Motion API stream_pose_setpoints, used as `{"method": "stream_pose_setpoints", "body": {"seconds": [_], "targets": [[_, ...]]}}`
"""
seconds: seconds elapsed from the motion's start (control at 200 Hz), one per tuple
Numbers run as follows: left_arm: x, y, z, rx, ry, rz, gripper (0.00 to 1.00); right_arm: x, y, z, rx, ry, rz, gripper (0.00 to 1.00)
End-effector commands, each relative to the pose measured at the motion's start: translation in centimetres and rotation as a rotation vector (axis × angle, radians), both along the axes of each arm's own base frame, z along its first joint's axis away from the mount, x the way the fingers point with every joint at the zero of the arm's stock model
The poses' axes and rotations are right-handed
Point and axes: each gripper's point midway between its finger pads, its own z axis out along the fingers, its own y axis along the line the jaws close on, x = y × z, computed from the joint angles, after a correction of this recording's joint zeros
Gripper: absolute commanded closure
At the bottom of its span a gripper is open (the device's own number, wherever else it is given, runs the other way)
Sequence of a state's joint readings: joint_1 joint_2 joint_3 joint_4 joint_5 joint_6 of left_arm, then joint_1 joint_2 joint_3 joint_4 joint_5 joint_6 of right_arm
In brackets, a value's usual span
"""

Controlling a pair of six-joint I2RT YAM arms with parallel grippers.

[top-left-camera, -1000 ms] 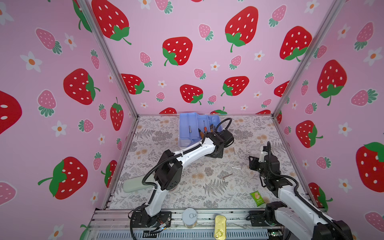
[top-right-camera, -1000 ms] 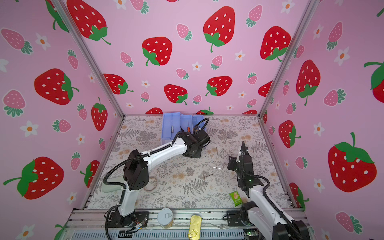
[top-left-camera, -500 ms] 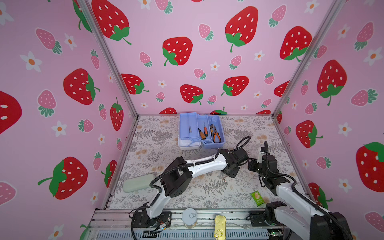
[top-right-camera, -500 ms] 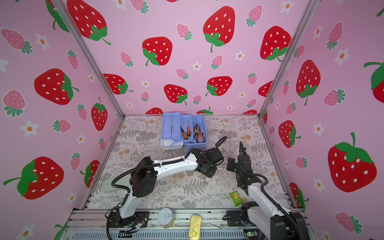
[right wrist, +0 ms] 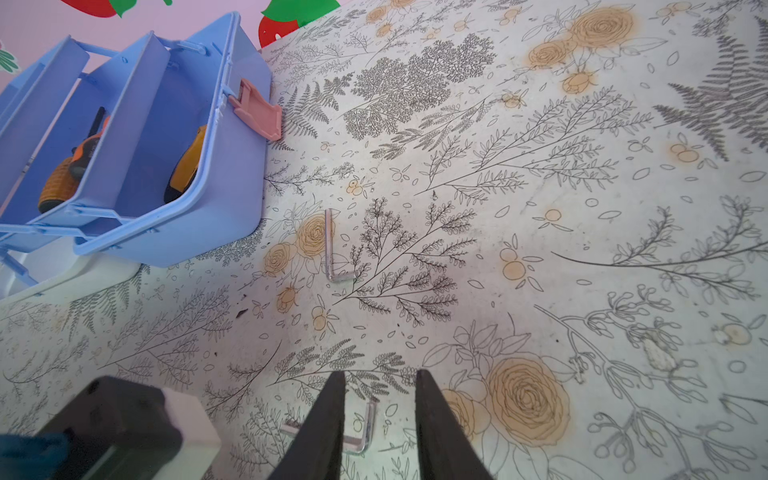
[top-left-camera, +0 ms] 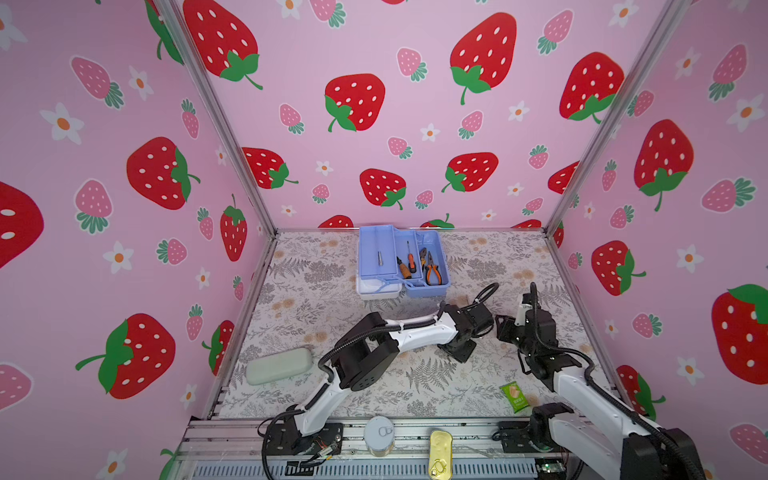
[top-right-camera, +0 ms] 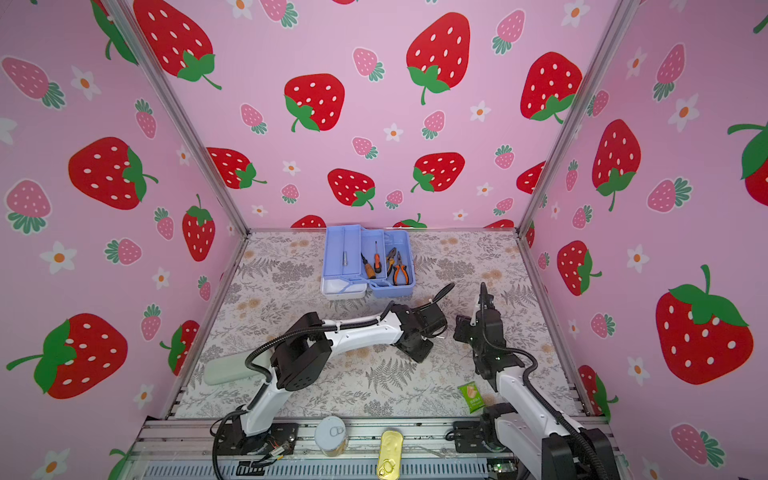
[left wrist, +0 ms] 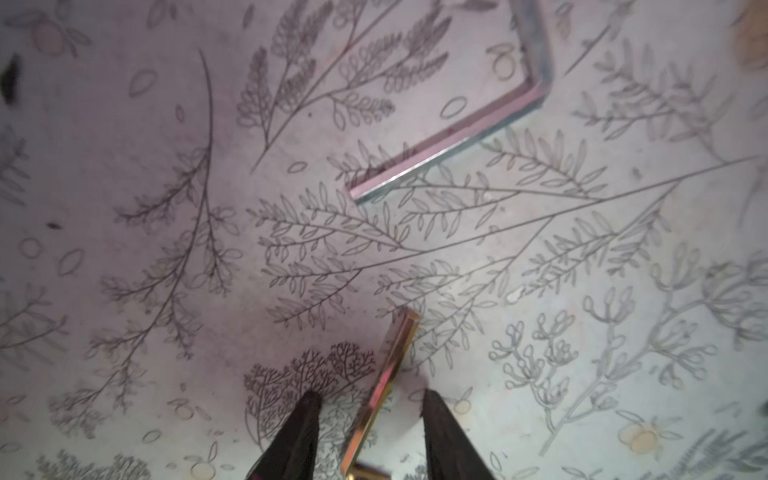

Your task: Pack the tool kit

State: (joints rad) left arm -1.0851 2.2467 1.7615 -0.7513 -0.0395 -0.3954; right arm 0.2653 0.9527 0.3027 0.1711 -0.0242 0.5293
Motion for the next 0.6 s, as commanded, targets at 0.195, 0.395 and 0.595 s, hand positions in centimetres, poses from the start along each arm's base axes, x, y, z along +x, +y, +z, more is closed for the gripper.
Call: {"method": "stream_pose_setpoints", "body": {"seconds": [0.195, 0.395, 0.595], "targets": [[-0.3, 0.5, -2.1, 0.061, 0.011, -0.019, 0.86, 0.5, 0.0, 0.6, 0.004, -0.012, -0.006, 0.68], [0.2, 1.0, -2.9, 0.066, 0.031, 0.02, 1.0, 0.5, 0.0, 0.6, 0.003, -0.009, -0.006, 0.68], [2.6, 2.2, 0.6, -0.037, 0.022, 0.131, 1.0, 0.5, -0.1, 0.6, 0.003, -0.011, -0.007, 0.68]]}}
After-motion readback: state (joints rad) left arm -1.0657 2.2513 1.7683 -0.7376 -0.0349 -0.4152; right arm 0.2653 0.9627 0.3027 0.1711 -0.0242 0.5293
